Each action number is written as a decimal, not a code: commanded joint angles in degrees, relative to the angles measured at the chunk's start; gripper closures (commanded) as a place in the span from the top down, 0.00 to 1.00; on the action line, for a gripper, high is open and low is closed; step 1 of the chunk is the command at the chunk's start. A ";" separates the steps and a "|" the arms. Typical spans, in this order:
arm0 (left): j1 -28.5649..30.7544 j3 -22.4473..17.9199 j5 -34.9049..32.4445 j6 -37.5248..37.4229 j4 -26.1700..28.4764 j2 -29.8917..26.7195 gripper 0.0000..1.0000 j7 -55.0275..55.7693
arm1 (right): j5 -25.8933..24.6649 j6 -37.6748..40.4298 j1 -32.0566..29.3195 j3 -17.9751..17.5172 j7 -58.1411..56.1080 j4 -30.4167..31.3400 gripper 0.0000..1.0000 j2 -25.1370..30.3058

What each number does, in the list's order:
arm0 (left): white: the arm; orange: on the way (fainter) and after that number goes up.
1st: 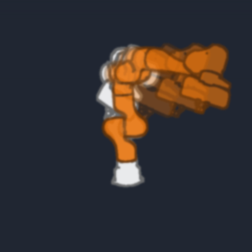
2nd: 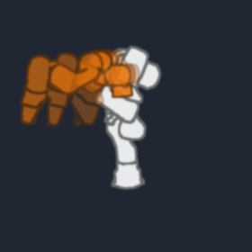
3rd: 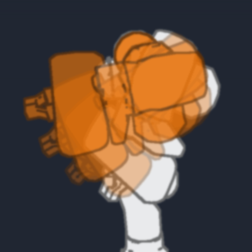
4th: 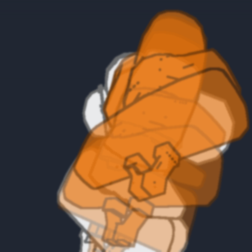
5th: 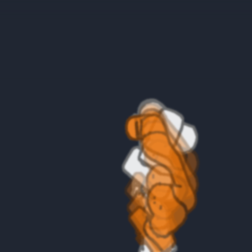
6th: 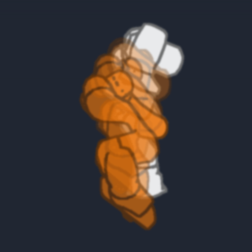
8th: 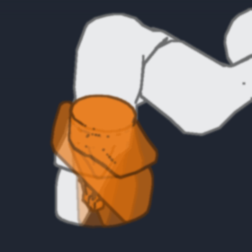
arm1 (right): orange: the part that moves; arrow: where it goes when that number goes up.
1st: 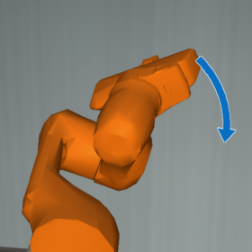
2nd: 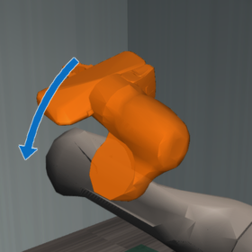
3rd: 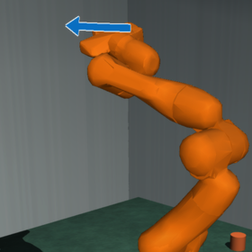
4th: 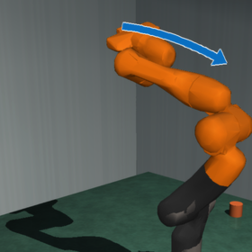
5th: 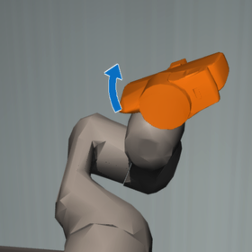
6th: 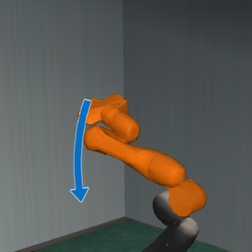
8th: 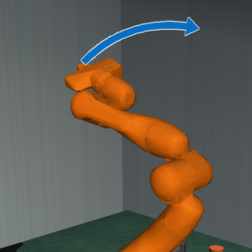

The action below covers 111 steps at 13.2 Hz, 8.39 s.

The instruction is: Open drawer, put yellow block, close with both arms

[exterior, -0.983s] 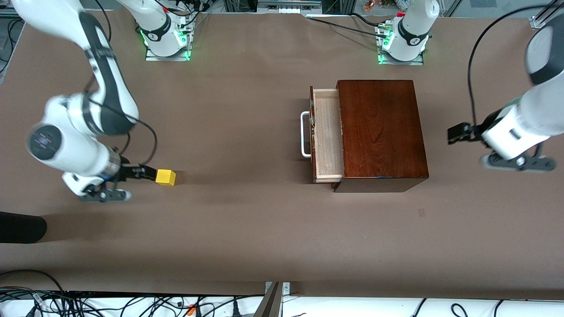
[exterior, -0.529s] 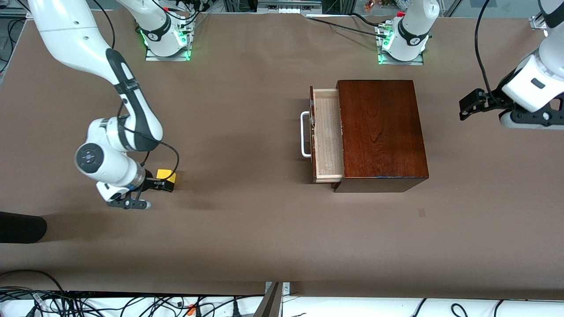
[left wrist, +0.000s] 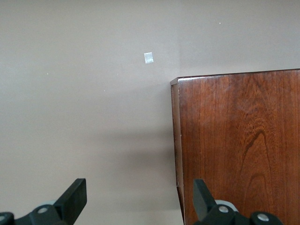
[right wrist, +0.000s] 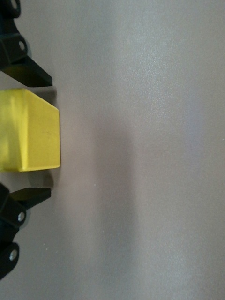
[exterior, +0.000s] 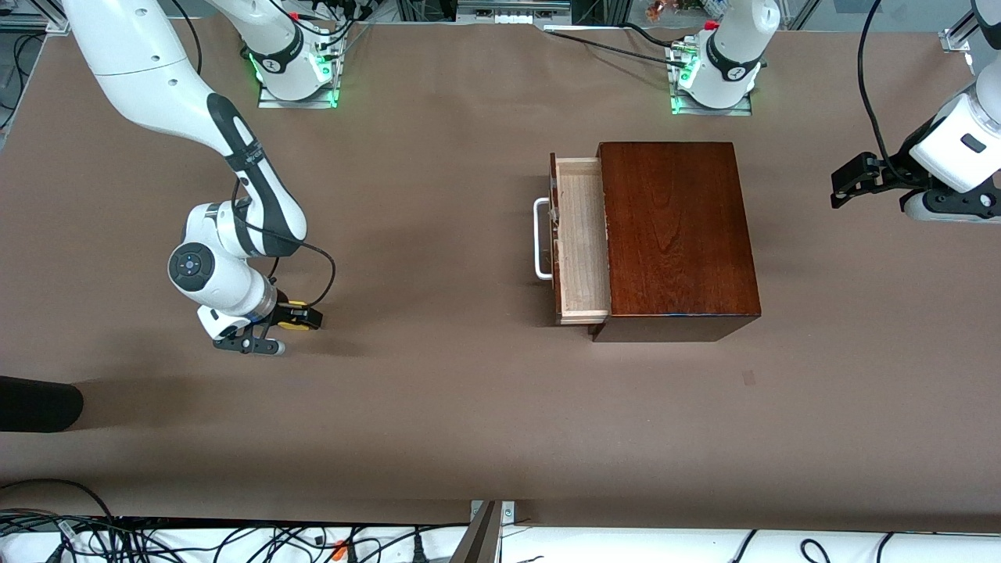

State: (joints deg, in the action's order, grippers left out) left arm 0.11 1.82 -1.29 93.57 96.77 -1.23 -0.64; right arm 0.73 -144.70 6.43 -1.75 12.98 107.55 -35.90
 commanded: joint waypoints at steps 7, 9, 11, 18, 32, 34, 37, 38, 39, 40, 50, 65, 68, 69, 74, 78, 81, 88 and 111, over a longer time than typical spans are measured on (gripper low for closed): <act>0.15 0.82 0.68 -4.08 -2.20 0.35 1.00 -1.47 | -0.56 23.89 0.16 -0.10 -3.66 -7.34 0.00 13.47; 0.15 0.73 0.68 -4.45 -2.55 0.70 1.00 -1.47 | -0.47 37.14 0.16 -0.79 -3.23 -13.83 0.00 17.16; 0.24 0.73 0.68 -4.54 -4.30 2.19 1.00 -1.47 | -0.12 49.36 0.16 -1.76 -2.88 -21.99 0.00 18.49; 0.24 0.73 0.68 -5.16 -4.75 2.46 1.00 -1.47 | 0.41 58.49 10.59 -11.86 33.50 -33.54 0.00 16.83; 0.15 0.82 0.77 -5.16 -4.75 2.46 1.00 -1.38 | 1.55 31.34 33.47 -11.70 118.73 -46.73 0.00 -3.73; 0.15 0.82 0.77 -5.16 -4.84 2.46 1.00 -1.38 | 0.42 28.70 35.22 -10.48 120.17 -47.17 0.00 -6.98; 0.15 0.82 0.77 -5.16 -4.84 2.46 1.00 -1.47 | 0.23 24.82 36.63 -9.68 123.24 -47.43 0.00 -9.71; 0.15 0.82 0.77 -5.16 -4.84 2.46 1.00 -1.38 | 0.23 23.68 36.90 -9.68 124.20 -47.44 0.00 -10.33; 0.15 0.82 0.77 -5.16 -4.84 2.46 1.00 -1.38 | 0.23 22.71 37.60 -9.15 124.65 -47.44 0.00 -10.94; 0.15 0.82 0.85 -5.16 -4.84 2.46 1.00 -1.47 | 0.23 22.01 38.30 -8.37 125.09 -47.52 0.00 -11.39; 0.15 0.82 0.85 -5.24 -4.84 2.46 1.00 -1.47 | 0.15 18.75 40.07 -6.69 125.71 -47.44 0.09 -15.87; -2.57 3.19 4.01 -12.80 -6.77 2.72 1.00 -18.32 | 3.57 49.92 27.25 -6.87 96.32 -52.20 1.00 -2.80; -3.71 3.28 13.58 -12.54 -6.77 5.88 1.00 -24.30 | 3.57 56.61 18.21 -6.78 70.35 -46.41 1.00 4.32; -5.28 3.80 14.47 -12.28 -6.77 7.19 1.00 -27.72 | 3.57 57.24 15.40 -6.69 61.11 -42.55 1.00 7.82; -16.26 5.12 15.18 -3.78 -7.21 12.91 1.00 -40.30 | 3.49 56.45 12.64 5.23 21.80 -25.48 1.00 22.08; -26.02 5.21 18.87 4.67 -7.12 18.18 1.00 -41.46 | 2.79 55.40 12.64 13.78 2.27 -18.70 1.00 27.89; -32.09 5.30 18.70 14.41 -6.34 21.69 1.00 -44.70 | 1.03 53.47 8.00 13.62 -8.83 -15.46 1.00 30.87; -37.99 5.39 3.44 24.11 -6.51 30.23 1.00 -48.14 | -1.35 51.71 -5.37 2.89 -12.46 -13.51 1.00 32.99; -30.79 4.77 -4.59 16.29 -7.39 33.13 1.00 -61.59 | -1.17 54.52 -5.37 3.33 -12.19 -15.53 1.00 32.20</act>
State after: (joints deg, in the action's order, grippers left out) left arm -30.85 6.89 -4.16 111.40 89.90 32.87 -60.14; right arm 0.19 -90.94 1.76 2.27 0.57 92.38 -4.05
